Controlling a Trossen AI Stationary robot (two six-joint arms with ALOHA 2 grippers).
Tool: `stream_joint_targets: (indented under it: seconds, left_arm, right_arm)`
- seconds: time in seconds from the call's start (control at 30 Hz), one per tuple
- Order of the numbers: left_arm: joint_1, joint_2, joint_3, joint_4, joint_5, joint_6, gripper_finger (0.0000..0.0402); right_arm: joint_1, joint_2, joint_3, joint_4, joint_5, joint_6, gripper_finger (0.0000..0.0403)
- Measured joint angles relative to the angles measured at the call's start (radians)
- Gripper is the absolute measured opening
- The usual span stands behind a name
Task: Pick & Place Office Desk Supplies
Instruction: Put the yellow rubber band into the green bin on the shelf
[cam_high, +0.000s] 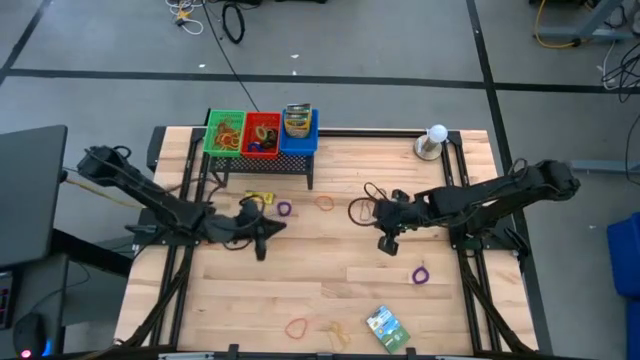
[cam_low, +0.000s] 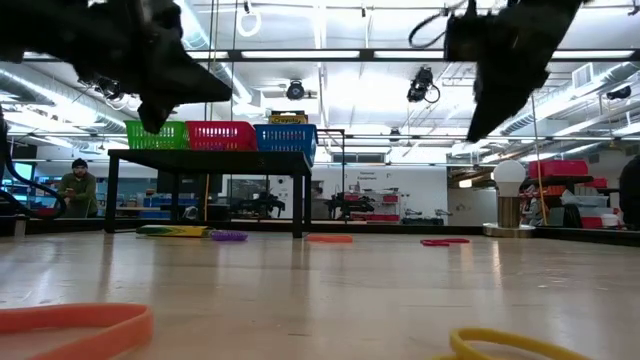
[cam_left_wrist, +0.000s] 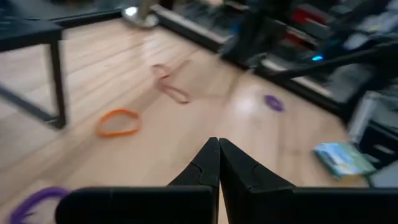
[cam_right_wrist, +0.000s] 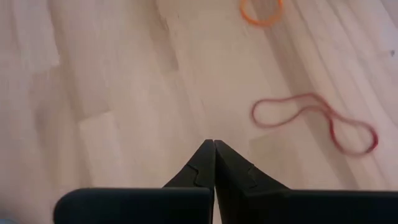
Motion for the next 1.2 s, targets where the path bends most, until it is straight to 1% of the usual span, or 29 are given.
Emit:
stream_joint_targets:
  seconds: [0.07, 0.1, 0.13, 0.23, 0.37, 0.47, 0.57, 0.67, 0.77, 0.87, 1.03, 1.1, 1.2]
  left_arm:
    - [-0.009, 0.021, -0.047, 0.127, 0.001, 0.047, 0.0004]
    - [-0.008, 0.028, -0.063, 0.165, 0.000, 0.070, 0.0004]
    - [-0.008, 0.035, -0.075, 0.186, -0.001, 0.087, 0.0005]
    - [-0.008, 0.042, -0.088, 0.177, -0.001, 0.102, 0.0010]
    - [-0.007, 0.059, -0.087, 0.182, 0.002, 0.124, 0.0015]
    - [-0.007, 0.069, -0.087, 0.178, 0.007, 0.122, 0.0015]
    - [-0.005, 0.069, -0.087, 0.179, 0.008, 0.090, 0.0015]
    - [-0.005, 0.069, -0.087, 0.167, 0.008, 0.094, 0.0016]
    - [-0.007, 0.069, -0.087, 0.160, 0.012, 0.092, 0.0016]
    - [-0.007, 0.069, -0.087, 0.159, 0.017, 0.085, 0.0014]
    - [-0.006, 0.069, -0.087, 0.144, 0.094, 0.082, 0.0013]
    - [-0.006, 0.069, -0.087, 0.132, 0.113, 0.084, 0.0013]
    - [-0.006, 0.069, -0.087, 0.125, 0.113, 0.085, 0.0013]
  right_arm:
    - [0.046, 0.016, 0.057, -0.077, 0.007, 0.073, 0.0004]
    - [0.076, 0.025, 0.087, -0.109, 0.009, 0.102, 0.0004]
    - [0.108, 0.037, 0.112, -0.142, 0.014, 0.121, 0.0004]
    - [0.188, 0.088, 0.174, -0.209, 0.025, 0.180, 0.0004]
    - [0.272, 0.189, 0.250, -0.216, 0.029, 0.306, 0.0004]
    - [0.339, 0.283, 0.303, -0.203, 0.026, 0.361, 0.0005]
    - [0.395, 0.378, 0.353, -0.135, 0.026, 0.387, 0.0012]
    - [0.435, 0.473, 0.401, -0.067, 0.026, 0.423, 0.0029]
    - [0.463, 0.566, 0.476, -0.027, 0.012, 0.462, 0.0052]
    - [0.492, 0.659, 0.581, -0.025, 0.003, 0.477, 0.0079]
    - [0.539, 0.802, 0.764, -0.047, 0.008, 0.477, 0.0128]
    - [0.552, 0.848, 0.818, -0.054, 0.025, 0.472, 0.0146]
    - [0.554, 0.902, 0.874, -0.052, 0.061, 0.468, 0.0168]
